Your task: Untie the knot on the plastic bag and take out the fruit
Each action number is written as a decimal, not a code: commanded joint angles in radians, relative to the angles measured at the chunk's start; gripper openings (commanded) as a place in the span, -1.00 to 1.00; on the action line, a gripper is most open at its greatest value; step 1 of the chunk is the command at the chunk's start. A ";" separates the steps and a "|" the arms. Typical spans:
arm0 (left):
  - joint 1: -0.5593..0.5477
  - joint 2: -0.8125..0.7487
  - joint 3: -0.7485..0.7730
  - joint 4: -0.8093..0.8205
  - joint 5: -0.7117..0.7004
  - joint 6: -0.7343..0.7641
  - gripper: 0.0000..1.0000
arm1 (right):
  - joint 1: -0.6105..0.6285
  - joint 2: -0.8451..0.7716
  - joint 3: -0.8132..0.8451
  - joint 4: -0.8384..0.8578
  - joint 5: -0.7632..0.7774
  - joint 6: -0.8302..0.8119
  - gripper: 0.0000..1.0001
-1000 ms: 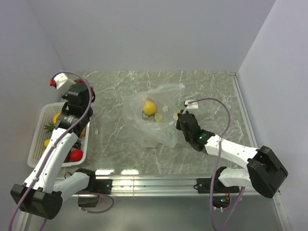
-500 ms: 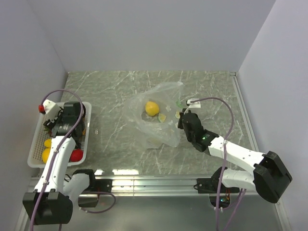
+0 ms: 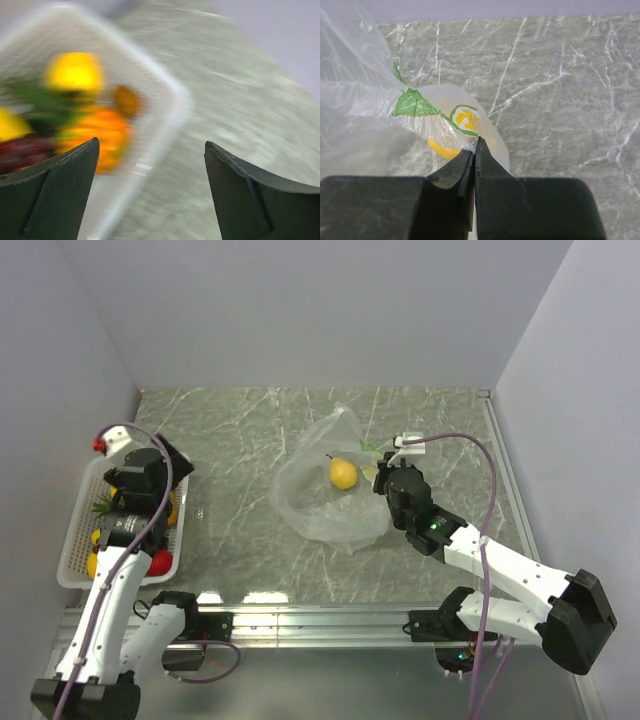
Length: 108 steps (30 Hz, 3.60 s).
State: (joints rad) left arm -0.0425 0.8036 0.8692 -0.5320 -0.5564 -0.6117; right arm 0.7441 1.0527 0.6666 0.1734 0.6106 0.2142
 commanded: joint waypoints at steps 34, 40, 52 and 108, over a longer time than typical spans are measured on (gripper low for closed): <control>-0.882 0.842 0.295 0.608 0.201 0.036 0.66 | 0.075 -0.062 -0.211 0.100 0.051 0.180 -1.00; -0.882 0.980 0.315 0.771 0.103 0.107 0.92 | 0.074 -0.066 -0.240 0.071 -0.024 0.281 -1.00; -0.879 1.187 0.343 0.981 -0.121 0.000 0.99 | 0.074 -0.053 -0.269 0.060 -0.140 0.389 -1.00; -0.964 0.559 -0.093 0.888 0.365 0.351 -0.73 | -0.114 0.161 0.056 -0.135 -0.130 0.234 -1.00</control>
State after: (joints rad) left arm -1.0023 1.4708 0.7559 0.3008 -0.1883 -0.3073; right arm 0.6365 1.1816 0.7219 0.0731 0.4946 0.4408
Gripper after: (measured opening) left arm 0.672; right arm 0.009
